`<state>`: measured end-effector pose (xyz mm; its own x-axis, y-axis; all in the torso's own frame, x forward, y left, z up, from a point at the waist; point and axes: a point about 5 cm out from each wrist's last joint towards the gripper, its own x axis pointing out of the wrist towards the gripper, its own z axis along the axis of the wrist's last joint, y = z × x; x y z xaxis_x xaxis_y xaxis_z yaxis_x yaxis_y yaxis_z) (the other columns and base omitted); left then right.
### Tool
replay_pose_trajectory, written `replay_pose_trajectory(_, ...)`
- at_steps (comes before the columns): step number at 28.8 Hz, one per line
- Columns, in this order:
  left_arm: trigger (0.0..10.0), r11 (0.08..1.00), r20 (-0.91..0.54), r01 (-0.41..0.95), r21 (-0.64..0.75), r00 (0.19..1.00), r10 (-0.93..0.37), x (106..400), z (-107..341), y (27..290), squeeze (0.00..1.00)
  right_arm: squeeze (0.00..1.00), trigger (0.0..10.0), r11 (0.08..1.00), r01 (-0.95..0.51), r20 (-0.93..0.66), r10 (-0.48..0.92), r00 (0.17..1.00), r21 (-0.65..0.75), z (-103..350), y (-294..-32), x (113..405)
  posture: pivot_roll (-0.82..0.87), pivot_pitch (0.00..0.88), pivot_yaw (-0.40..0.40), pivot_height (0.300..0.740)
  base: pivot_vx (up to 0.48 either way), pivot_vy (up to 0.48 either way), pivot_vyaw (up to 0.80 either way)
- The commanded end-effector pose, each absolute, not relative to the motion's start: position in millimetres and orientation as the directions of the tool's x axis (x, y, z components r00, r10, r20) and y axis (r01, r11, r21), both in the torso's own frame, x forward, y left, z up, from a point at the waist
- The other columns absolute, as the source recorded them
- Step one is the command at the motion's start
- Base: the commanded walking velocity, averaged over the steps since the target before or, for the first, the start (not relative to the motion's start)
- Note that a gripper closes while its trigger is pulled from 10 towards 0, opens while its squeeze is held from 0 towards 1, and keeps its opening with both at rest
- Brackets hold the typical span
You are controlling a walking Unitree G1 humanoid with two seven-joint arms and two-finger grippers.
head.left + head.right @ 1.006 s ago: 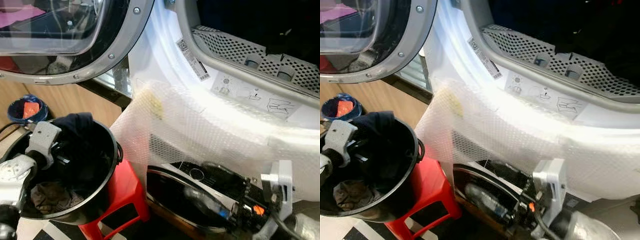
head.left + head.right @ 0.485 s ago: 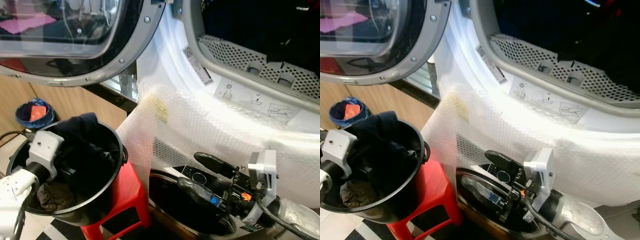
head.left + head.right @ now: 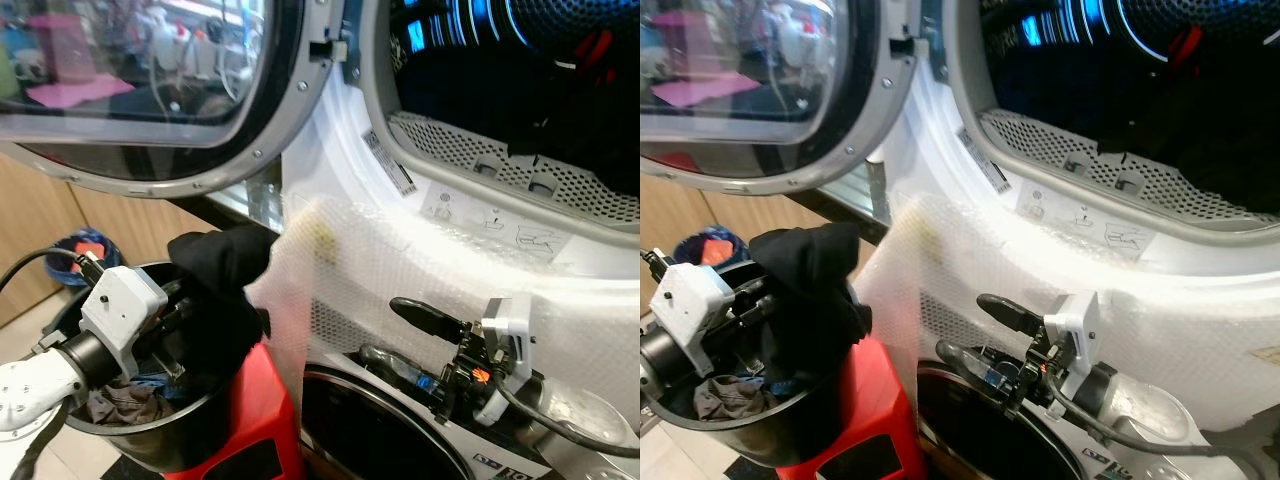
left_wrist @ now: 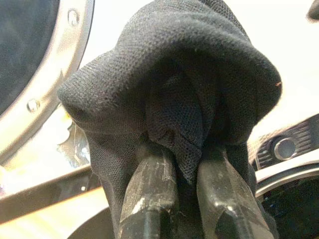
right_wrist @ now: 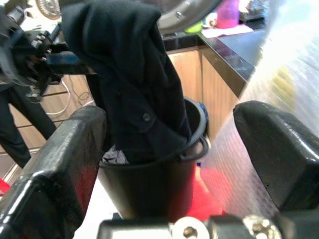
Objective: Clothes washing
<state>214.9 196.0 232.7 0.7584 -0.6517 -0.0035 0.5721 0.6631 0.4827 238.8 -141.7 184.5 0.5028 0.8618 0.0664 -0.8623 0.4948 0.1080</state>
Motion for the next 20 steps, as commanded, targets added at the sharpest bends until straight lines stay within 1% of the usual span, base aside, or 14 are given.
replay_pose_trajectory(1, 10.0, 0.637, 0.017, 0.581, 0.506, 0.732, -0.681, 208, 246, 191, 0.0, 0.0, 10.0, 0.492, -0.866, 0.062, 0.865, 0.498, 0.094, 183, -141, 241, 0.18, 0.0, -0.066, 0.74, 0.0, 0.0, 0.0)
replay_pose_trajectory(2, 10.0, 0.633, 0.01, 0.593, 0.497, 0.726, -0.688, 207, 247, 190, 0.0, 0.0, 10.0, 0.491, -0.866, 0.063, 0.865, 0.497, 0.093, 182, -141, 242, 0.18, 0.0, -0.066, 0.74, 0.0, 0.0, 0.0)
replay_pose_trajectory(5, 10.0, 0.609, 0.051, 0.599, 0.521, 0.69, -0.722, 202, 263, 180, 0.0, 0.0, 10.0, 0.503, -0.859, 0.059, 0.858, 0.509, 0.093, 176, -140, 246, 0.19, 0.0, -0.065, 0.74, 0.0, 0.0, 0.0)
replay_pose_trajectory(8, 10.0, 0.596, 0.059, 0.605, 0.528, 0.674, -0.736, 201, 273, 177, 0.0, 0.0, 10.0, 0.502, -0.86, 0.061, 0.859, 0.508, 0.093, 173, -139, 249, 0.2, 0.0, -0.063, 0.74, 0.0, 0.0, 0.0)
replay_pose_trajectory(12, 10.0, 0.594, 0.143, 0.597, 0.539, 0.63, -0.763, 206, 300, 171, 0.0, 0.0, 10.0, 0.505, -0.859, 0.065, 0.857, 0.511, 0.088, 172, -133, 255, 0.19, 0.0, -0.056, 0.74, 0.0, 0.0, 0.0)
replay_pose_trajectory(16, 10.0, 0.599, 0.173, 0.593, 0.538, 0.618, -0.767, 212, 308, 168, 0.0, 0.0, 10.0, 0.491, -0.868, 0.083, 0.865, 0.496, 0.071, 175, -128, 257, 0.18, 0.0, -0.043, 0.74, 0.0, 0.0, 0.0)
replay_pose_trajectory(19, 10.0, 0.607, 0.176, 0.597, 0.525, 0.622, -0.763, 217, 307, 166, 0.0, 0.0, 10.0, 0.497, -0.865, 0.089, 0.86, 0.502, 0.072, 177, -126, 258, 0.17, 0.0, -0.04, 0.74, 0.0, 0.0, 0.0)
replay_pose_trajectory(20, 10.0, 0.609, 0.185, 0.601, 0.518, 0.617, -0.765, 223, 304, 162, 0.0, 0.0, 10.0, 0.497, -0.865, 0.101, 0.859, 0.502, 0.073, 180, -120, 258, 0.15, 0.0, -0.028, 0.74, 0.0, 0.0, 0.0)
